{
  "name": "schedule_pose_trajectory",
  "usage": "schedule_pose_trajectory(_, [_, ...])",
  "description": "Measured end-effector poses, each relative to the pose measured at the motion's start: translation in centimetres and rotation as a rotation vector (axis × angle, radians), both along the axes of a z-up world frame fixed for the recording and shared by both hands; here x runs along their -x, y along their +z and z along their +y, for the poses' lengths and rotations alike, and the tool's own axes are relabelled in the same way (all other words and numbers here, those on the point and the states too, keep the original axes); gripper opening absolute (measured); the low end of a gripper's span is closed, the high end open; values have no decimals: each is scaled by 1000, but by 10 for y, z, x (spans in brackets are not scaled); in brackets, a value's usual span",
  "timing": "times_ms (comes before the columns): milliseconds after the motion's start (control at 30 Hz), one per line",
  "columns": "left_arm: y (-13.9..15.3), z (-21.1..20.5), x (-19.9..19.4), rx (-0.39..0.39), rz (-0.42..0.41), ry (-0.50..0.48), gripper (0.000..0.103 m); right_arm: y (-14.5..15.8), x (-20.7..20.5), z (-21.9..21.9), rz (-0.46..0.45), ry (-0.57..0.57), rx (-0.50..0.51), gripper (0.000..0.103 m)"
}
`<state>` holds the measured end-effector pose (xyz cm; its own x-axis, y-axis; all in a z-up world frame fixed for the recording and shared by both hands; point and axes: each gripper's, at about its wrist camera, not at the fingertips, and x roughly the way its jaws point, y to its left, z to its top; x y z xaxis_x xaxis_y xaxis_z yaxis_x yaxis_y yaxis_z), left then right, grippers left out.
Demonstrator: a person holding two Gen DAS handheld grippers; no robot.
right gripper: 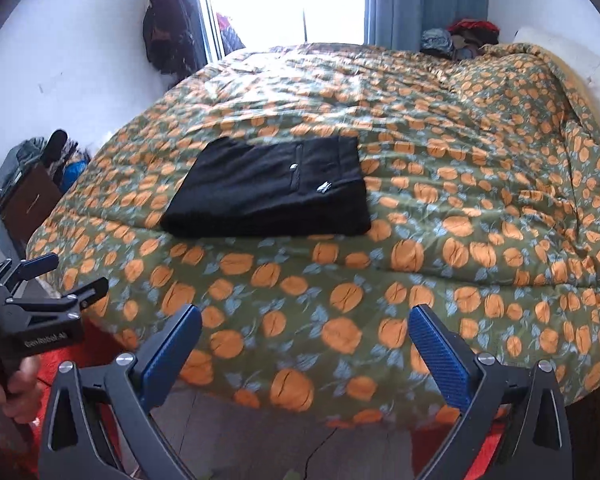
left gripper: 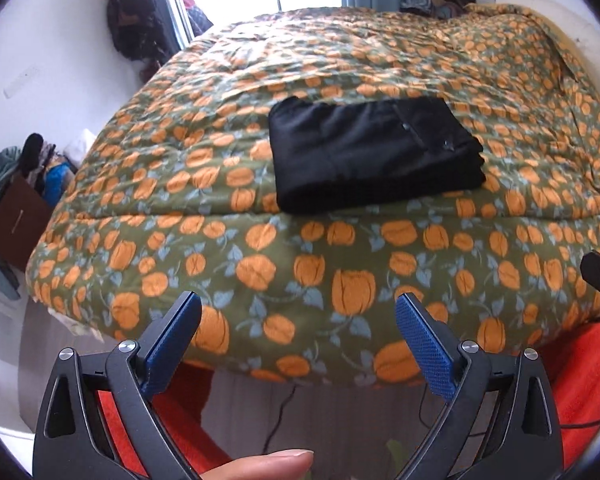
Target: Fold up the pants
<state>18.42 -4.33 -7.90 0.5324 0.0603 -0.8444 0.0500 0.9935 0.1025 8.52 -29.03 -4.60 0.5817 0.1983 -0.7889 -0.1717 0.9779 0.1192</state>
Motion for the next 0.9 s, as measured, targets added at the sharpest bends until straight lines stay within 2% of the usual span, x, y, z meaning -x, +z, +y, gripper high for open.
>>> schedule_pose_trajectory(167, [6,1,8,5,12,-4,98,8,7,11,34,36,-29,97])
schedule_pose_trajectory(267, [12,-1,12,-10,6,-13,98,14,10,12,24,36,-50,103])
schedule_pose_trajectory(667, [20,-9,22,-11,11,-38,100,19,18,6,50,1,-27,103])
schedule_pose_trajectory(767, [24,-9,24,-41,0,-39,100,20,20,9,65,6,-25,103])
schedule_pose_trajectory(900, [31,-7,26,-32,6,-43,100,25,24,16,80,37,-17,103])
